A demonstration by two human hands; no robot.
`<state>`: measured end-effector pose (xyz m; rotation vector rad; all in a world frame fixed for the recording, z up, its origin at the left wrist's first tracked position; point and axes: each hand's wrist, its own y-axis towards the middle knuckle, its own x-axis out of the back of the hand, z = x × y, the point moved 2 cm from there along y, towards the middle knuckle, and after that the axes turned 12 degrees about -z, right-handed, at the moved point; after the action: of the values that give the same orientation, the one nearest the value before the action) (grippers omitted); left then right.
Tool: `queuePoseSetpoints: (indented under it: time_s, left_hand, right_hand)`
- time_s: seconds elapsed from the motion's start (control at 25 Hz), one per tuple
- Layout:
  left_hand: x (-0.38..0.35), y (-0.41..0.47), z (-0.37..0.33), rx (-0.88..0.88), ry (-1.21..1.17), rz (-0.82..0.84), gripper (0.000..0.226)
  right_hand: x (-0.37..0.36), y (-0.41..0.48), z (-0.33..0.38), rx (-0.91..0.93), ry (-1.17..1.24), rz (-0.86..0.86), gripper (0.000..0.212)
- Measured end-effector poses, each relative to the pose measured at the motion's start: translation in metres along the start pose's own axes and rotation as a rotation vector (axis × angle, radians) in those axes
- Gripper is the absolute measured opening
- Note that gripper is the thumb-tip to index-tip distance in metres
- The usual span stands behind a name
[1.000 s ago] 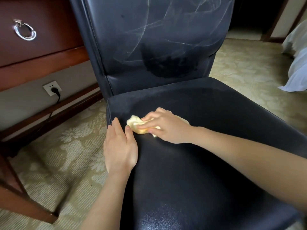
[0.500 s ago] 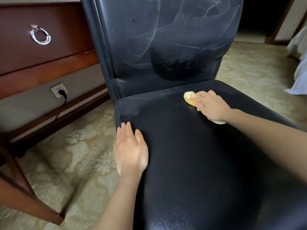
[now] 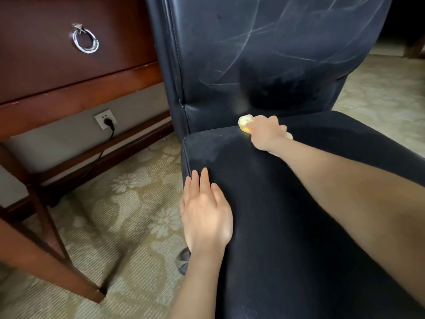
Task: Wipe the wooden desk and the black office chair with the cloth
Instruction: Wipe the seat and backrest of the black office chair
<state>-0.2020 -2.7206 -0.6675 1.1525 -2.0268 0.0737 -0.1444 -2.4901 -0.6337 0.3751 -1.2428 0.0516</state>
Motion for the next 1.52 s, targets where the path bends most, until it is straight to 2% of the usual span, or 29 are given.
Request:
queuePoseSetpoints:
  time_s: [0.08,0.24,0.44,0.56,0.64,0.72,0.88,1.08,1.28,1.52]
  left_hand:
    - [0.001,0.001,-0.001,0.007,-0.021,-0.003,0.048]
    - [0.003,-0.001,-0.002,0.049,-0.05,-0.011,0.054]
    - [0.004,-0.001,-0.003,0.053,-0.058,-0.01,0.056]
    - [0.005,-0.004,-0.002,0.072,-0.053,0.001,0.057]
    - [0.006,-0.004,-0.003,0.077,-0.046,-0.003,0.056]
    - [0.006,-0.003,-0.004,0.087,-0.034,-0.002,0.056]
    - [0.008,-0.003,-0.006,0.098,-0.025,0.024,0.056]
    - [0.006,-0.005,-0.005,0.1,-0.014,0.03,0.057]
    - [0.003,-0.002,-0.002,0.091,-0.023,0.016,0.057]
    - [-0.001,-0.001,0.0,0.085,-0.021,0.0,0.057]
  right_hand:
    - [-0.003,-0.016,0.033,0.078,0.039,0.028,0.049]
    - [-0.01,-0.053,0.067,0.524,0.057,0.017,0.05]
    - [0.01,-0.089,0.028,0.835,0.247,0.122,0.042]
    - [0.025,-0.108,-0.014,0.936,0.194,0.079,0.042]
    - [0.035,-0.108,-0.046,0.9,0.141,0.016,0.046]
    - [0.045,-0.097,-0.076,0.783,0.095,-0.019,0.057]
    - [0.043,-0.057,-0.097,0.495,-0.103,-0.002,0.043]
    - [0.021,-0.012,-0.061,0.368,-0.252,-0.034,0.044]
    - [-0.002,0.014,0.003,0.19,-0.062,0.091,0.046]
    - [-0.023,0.013,0.084,0.256,0.026,0.102,0.045]
